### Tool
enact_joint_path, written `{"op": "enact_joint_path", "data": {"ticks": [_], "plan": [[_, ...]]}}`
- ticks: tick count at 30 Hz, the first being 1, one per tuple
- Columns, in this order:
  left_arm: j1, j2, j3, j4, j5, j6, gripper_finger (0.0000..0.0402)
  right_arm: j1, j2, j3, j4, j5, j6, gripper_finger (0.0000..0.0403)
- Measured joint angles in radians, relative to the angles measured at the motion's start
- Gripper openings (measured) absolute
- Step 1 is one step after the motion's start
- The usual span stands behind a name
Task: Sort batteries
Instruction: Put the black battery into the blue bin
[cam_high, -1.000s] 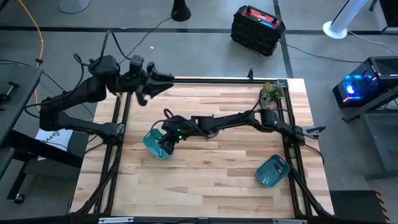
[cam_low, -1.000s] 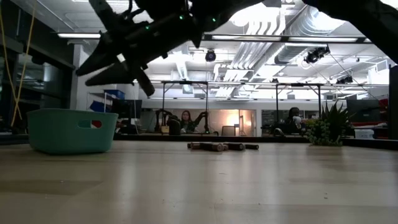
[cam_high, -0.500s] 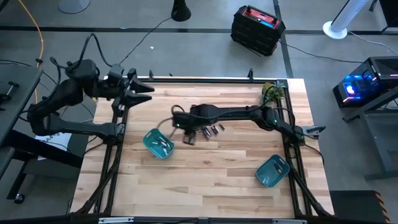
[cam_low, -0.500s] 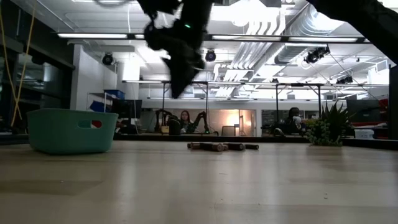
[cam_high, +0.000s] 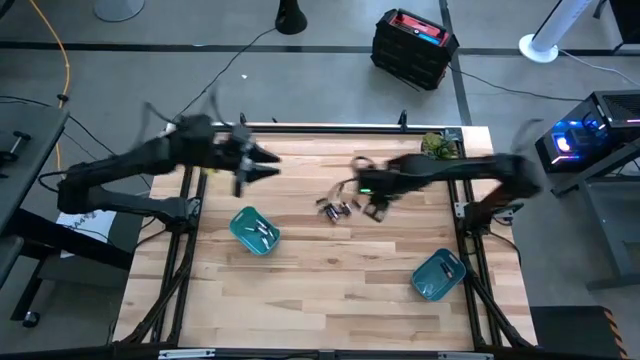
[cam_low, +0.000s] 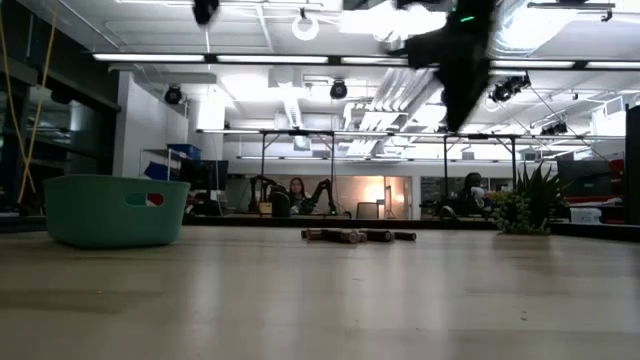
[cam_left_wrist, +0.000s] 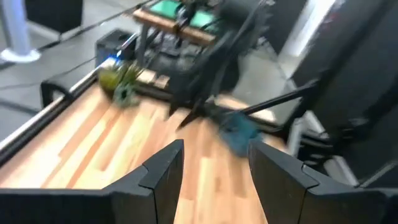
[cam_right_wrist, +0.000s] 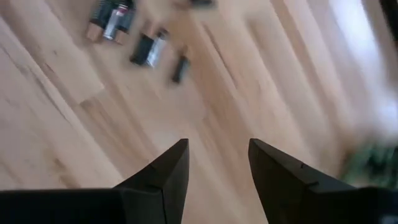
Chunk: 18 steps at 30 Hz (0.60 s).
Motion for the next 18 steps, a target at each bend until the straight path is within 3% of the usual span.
{"op": "enact_joint_path", "data": {"ticks": [3,8,12,18], "plan": [[0.002,0.125,-0.082,0.12,-0.037,-0.022,0.0172,0.025,-0.22,-0.177,0.061,-0.014,0.242,0.0161],[0.023,0.438,-0.057,0.121,-0.036,0.006,0.0172,0.111,-0.481,-0.365,0.203,0.005,0.542,0.0161],[0.031,0.646,0.004,0.125,-0.003,0.004,0.0172,0.163,-0.58,-0.441,0.277,0.078,0.622,0.0161],[0.025,0.839,0.056,0.125,-0.001,-0.013,0.0172,0.177,-0.597,-0.455,0.277,0.126,0.606,0.0161]]}}
